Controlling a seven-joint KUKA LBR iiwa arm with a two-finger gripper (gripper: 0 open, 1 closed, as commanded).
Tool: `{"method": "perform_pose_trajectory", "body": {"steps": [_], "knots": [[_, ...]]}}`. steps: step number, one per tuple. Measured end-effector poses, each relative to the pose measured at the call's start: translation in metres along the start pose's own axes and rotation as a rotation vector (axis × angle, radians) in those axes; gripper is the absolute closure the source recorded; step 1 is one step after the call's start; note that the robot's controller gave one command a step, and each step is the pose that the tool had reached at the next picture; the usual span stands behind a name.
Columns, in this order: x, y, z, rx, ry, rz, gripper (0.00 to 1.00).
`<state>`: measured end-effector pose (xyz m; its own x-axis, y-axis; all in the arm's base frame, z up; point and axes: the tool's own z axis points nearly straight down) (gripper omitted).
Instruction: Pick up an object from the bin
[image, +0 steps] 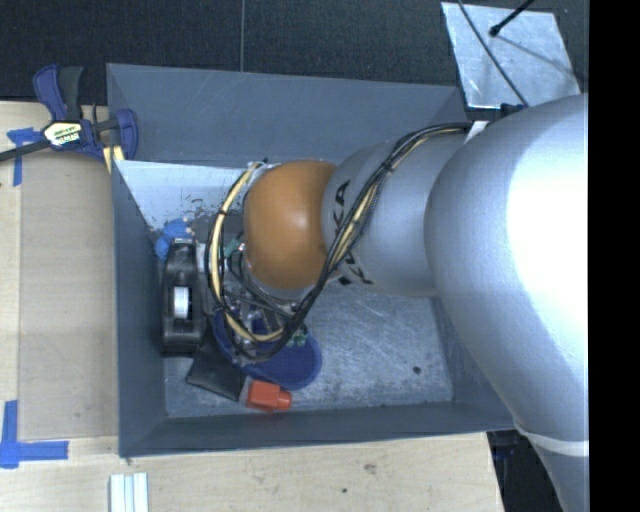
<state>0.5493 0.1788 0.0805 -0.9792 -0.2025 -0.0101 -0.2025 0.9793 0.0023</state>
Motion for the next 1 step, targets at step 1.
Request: {"method": "perform_pose_trajectory", "body": {"steps": [1], "knots": [[0.0028,-0.0026,-0.1216,0.001,-0.002,0.046,1.00]]}}
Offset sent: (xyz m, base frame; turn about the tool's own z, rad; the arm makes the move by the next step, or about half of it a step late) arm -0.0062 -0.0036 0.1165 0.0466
